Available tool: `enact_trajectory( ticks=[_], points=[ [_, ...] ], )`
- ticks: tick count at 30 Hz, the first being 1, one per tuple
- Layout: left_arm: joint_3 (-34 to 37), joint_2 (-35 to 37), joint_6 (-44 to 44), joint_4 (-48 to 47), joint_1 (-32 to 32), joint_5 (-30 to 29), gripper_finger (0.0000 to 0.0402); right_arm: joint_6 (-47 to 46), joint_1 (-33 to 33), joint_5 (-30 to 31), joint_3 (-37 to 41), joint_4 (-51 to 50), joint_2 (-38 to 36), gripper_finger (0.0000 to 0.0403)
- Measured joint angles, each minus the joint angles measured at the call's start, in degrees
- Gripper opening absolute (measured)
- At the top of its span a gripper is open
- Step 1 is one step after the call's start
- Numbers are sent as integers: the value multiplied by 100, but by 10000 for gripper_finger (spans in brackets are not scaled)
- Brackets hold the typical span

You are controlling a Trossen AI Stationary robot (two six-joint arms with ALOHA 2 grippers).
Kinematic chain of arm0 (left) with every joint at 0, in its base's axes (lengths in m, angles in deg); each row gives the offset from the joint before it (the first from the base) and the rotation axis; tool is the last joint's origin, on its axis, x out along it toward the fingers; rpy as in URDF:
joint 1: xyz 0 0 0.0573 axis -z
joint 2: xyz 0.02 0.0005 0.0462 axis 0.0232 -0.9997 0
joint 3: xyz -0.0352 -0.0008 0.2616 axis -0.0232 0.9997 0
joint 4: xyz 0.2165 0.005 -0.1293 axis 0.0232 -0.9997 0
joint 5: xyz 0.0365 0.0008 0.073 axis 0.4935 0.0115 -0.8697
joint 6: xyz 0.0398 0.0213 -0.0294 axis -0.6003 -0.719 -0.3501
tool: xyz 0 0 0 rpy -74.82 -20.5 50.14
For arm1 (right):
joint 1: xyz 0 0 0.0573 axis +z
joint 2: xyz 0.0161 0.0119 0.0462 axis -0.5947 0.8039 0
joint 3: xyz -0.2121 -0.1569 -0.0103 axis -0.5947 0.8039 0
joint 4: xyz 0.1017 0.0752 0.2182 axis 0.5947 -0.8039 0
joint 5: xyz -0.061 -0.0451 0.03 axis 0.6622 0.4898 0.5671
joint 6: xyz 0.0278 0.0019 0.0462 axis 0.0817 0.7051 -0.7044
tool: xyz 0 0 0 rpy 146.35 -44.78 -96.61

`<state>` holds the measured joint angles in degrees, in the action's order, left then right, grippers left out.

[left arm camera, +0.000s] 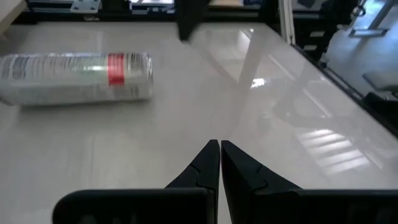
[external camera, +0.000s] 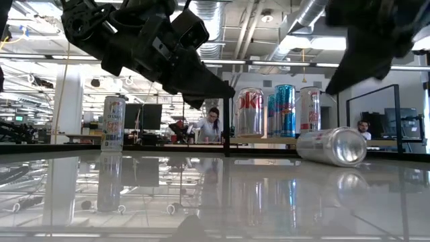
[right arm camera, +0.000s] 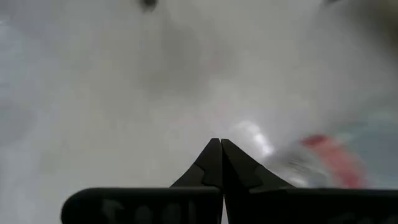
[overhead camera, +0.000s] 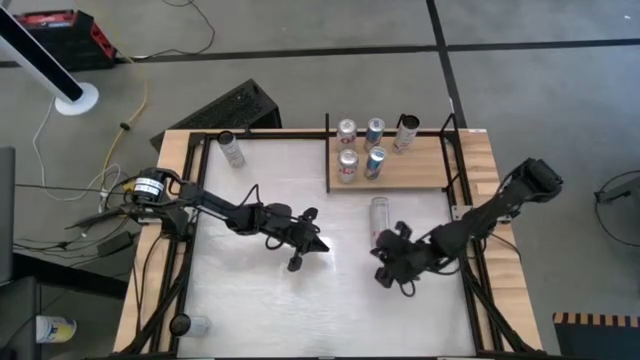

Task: Place canned beverage on shelf
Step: Put the white-pink soda can aligned with the other white-pink soda can on the shelf

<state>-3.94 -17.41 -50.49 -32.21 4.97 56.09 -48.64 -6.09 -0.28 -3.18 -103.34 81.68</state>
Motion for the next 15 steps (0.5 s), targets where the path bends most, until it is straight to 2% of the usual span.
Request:
enact_trajectory(
  ticks=[4,7,9,12,15],
  points=[
    [0,2,47,-4,24,-11,0,-1015,118,920,-113,-1538,-176,18],
    [2,-49,314,33,24,-347,0,-1826,1,1095,3,-2354,-163,18],
    [4,-83,407,-86,24,-708,0,-1982,-127,1104,192,-2372,-55,18],
    [-28,-267,349,-78,20,-1174,0,-1898,-309,1038,517,-1889,12,18],
    [-192,-636,200,-84,0,-1312,0,-1832,-485,980,800,-1402,62,18]
  ],
)
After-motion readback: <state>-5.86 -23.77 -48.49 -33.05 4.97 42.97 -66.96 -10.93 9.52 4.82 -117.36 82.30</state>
